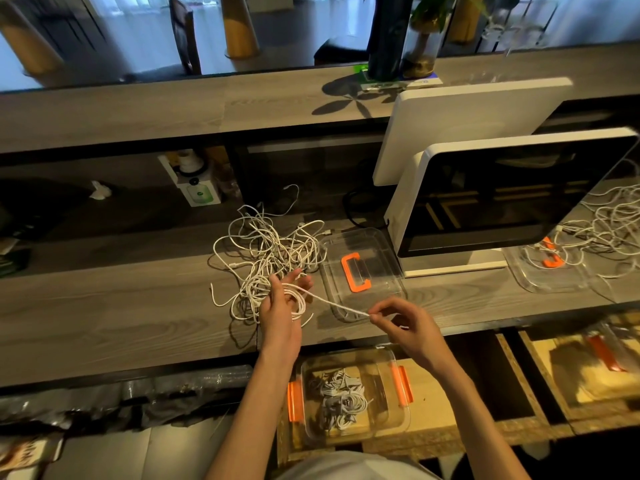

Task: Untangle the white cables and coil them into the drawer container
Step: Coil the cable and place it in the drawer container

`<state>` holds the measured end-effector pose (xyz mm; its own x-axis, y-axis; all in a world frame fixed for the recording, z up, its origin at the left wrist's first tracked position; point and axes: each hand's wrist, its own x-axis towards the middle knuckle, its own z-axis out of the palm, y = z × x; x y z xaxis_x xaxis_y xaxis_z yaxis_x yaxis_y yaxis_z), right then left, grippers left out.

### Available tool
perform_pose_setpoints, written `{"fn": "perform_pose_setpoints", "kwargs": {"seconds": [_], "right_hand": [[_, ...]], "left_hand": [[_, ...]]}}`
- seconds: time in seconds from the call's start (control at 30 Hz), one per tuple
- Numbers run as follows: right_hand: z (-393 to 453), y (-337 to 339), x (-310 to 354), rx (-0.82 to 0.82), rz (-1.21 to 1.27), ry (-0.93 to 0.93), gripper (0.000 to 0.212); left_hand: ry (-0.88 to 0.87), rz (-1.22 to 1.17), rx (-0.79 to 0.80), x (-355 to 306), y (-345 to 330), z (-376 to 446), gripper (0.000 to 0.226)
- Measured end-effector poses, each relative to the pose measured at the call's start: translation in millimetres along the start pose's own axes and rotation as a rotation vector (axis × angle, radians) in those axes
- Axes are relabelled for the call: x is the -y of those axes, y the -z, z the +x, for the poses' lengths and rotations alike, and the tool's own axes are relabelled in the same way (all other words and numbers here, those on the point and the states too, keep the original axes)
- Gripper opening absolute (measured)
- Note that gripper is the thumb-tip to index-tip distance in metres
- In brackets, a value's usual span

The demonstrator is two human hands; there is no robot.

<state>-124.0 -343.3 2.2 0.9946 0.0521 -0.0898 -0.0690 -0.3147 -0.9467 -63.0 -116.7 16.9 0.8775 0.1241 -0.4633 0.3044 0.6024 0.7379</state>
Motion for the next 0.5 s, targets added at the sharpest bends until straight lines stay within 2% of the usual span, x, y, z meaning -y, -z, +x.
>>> {"fn": "perform_pose_setpoints", "kwargs": {"seconds": [0.07, 0.13, 0.2, 0.27, 0.33, 0.4, 0.5], "right_hand": [[-1.1, -1.7, 1.7, 0.132, -0.056, -0.026, 0.010], [-3.3, -0.9, 9.4, 0.303, -0.047, -0.026, 0.010], [-5.5, 0.4, 20.1, 0.428, -0.008, 0.000, 0.013], [-6.5, -0.6, 30.9, 0.475, 0.049, 0.000, 0.015], [-6.8, -4.8, 38.8, 0.455, 0.154, -0.030, 0.016], [-5.3, -9.9, 43.6, 0.365, 0.289, -0.031, 0.021], [-1.0, -16.7, 46.0, 0.168, 0.404, 0.002, 0.023]], "left_hand": [[0.031, -0.112, 0.007, 0.4, -2.6, -0.7, 0.050], [0.034, -0.121, -0.009, 1.3, -4.1, -0.8, 0.045], [0.013, -0.009, -0.009, 3.7, -3.8, -1.0, 0.041], [-0.009, 0.212, 0.036, 6.4, -3.7, -3.1, 0.042], [0.015, 0.458, 0.122, 7.6, -5.8, -8.7, 0.044], [0.083, 0.638, 0.217, 9.2, -9.5, -14.4, 0.047], [0.235, 0.676, 0.360, 13.7, -13.9, -19.9, 0.060]]}}
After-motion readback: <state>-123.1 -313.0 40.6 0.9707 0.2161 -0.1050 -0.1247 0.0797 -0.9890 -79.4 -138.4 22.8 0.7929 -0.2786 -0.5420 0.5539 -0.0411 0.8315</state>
